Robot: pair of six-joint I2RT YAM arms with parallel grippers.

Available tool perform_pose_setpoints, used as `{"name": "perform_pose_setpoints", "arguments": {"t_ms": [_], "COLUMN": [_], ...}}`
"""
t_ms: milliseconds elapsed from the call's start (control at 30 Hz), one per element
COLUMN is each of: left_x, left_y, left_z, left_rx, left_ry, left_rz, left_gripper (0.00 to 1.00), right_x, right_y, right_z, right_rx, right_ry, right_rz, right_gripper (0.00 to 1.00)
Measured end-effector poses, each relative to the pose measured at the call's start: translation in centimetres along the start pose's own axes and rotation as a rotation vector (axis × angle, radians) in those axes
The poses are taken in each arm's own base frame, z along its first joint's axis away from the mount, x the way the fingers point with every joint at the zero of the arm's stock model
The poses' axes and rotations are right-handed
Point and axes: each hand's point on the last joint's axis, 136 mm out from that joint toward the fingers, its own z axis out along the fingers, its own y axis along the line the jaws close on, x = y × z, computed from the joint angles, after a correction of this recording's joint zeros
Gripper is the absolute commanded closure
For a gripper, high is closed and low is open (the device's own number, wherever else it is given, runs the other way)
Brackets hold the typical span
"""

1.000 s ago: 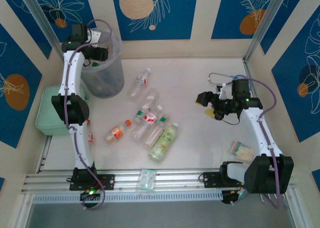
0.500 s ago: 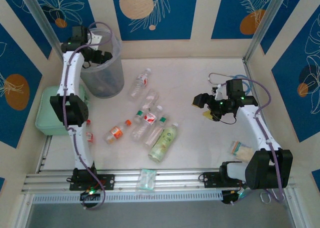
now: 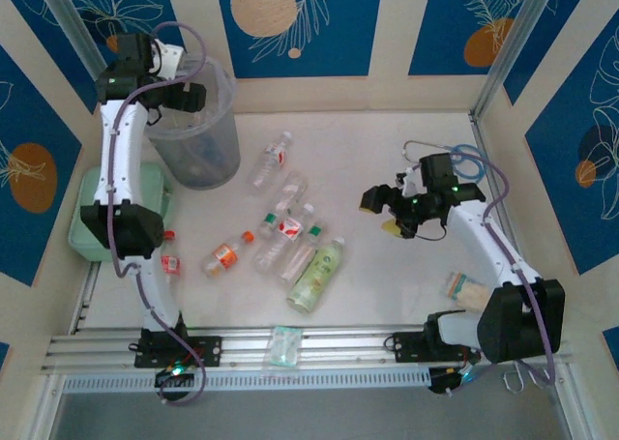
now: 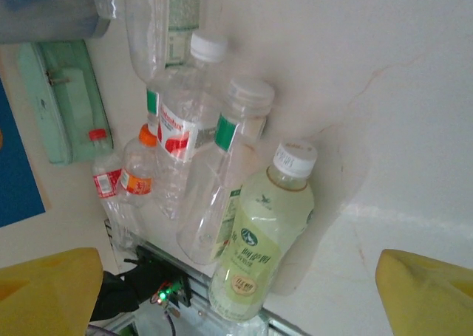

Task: Put the plastic bottles in the bin

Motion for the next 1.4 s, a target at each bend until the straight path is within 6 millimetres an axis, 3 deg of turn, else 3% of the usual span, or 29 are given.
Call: {"name": "perform_pose_setpoints", "arguments": {"t_ms": [167,300,400,533,633,833,933,1033,1267,1400], "left_x": [-1.7,-1.8,-0.7,1.5,3.8,10.7,13.1,14.2,14.0,13.6], "left_y": [-2.1,-5.7,-9.6,-14.7,-17.9,-23.6,-24.8,-24.9,-25.0,-25.5], "left_z": [-4.5,-7.6,-8.9,-8.7,-7.5,-5.2,-5.5,-6.1,-6.3,-6.2], "left_rx": [-0.013,0.027,0.111,0.267,0.362,0.513,0.554,0.570,0.583,0.607], "left_ry": [-0.073,-0.124,-0.152,-0.166,-0.141,-0.025,0.007,0.002,-0.028,-0.036], "left_rz": [0.024,0.068,0.091,0.073,0.042,-0.022,-0.059,-0.100,-0.148,-0.159], "left_gripper": [0.00,0.00,0.00,0.00,0.00,0.00,0.00,0.00,0.00,0.00], "right_x": [2.3,5.2,6.7,7.5,7.5,7.1,7.0,7.0,6.6,5.8], "right_y": [-0.2,-1.6,-2.2,-1.9,-1.7,-2.6,-3.0,-3.6,-3.9,-4.1], "right_z": [2.5,5.2,6.4,7.9,9.2,11.5,12.4,13.1,13.2,11.6], "right_rx": [0.030,0.075,0.105,0.113,0.109,0.129,0.137,0.149,0.155,0.161], "right_ry": [0.068,0.150,0.190,0.213,0.223,0.241,0.252,0.262,0.258,0.222], "right_rz": [0.047,0.111,0.138,0.144,0.142,0.176,0.184,0.193,0.202,0.203], "right_gripper": [0.15,0.17,0.17,0.16,0.22,0.28,0.28,0.30,0.43,0.45]}}
